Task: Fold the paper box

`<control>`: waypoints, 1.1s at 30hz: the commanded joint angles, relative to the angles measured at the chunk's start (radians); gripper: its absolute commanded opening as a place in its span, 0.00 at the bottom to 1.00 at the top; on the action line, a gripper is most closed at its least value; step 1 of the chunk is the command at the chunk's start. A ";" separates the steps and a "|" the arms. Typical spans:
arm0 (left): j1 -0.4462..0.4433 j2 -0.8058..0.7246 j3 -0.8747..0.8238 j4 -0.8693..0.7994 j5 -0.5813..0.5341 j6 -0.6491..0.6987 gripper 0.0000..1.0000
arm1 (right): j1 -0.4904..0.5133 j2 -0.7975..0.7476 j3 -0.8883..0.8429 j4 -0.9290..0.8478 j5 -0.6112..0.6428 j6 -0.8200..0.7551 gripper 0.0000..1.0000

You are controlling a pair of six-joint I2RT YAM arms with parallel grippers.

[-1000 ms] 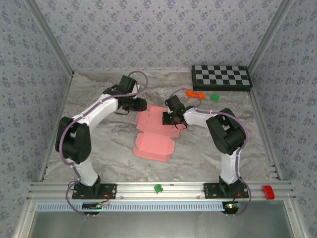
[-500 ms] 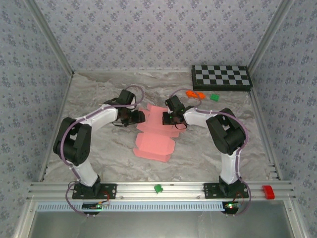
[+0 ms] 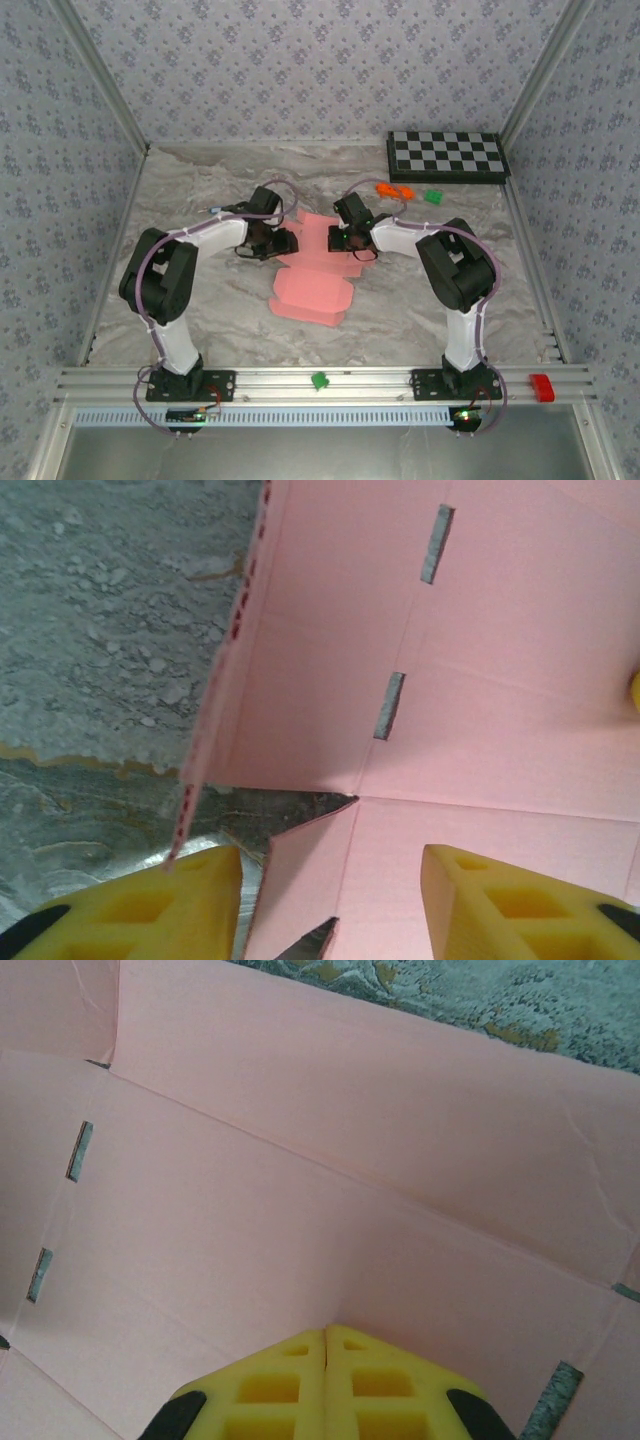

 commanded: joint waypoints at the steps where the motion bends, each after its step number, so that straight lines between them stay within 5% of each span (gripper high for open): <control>1: -0.017 -0.015 0.041 -0.016 0.006 0.001 0.48 | 0.001 0.013 -0.037 -0.077 0.023 0.011 0.01; 19: -0.072 0.005 0.060 0.010 0.030 0.069 0.36 | 0.003 0.022 -0.042 -0.073 0.018 0.017 0.01; 33: -0.100 0.071 0.087 -0.009 0.034 0.073 0.36 | 0.002 0.024 -0.039 -0.078 0.017 0.021 0.01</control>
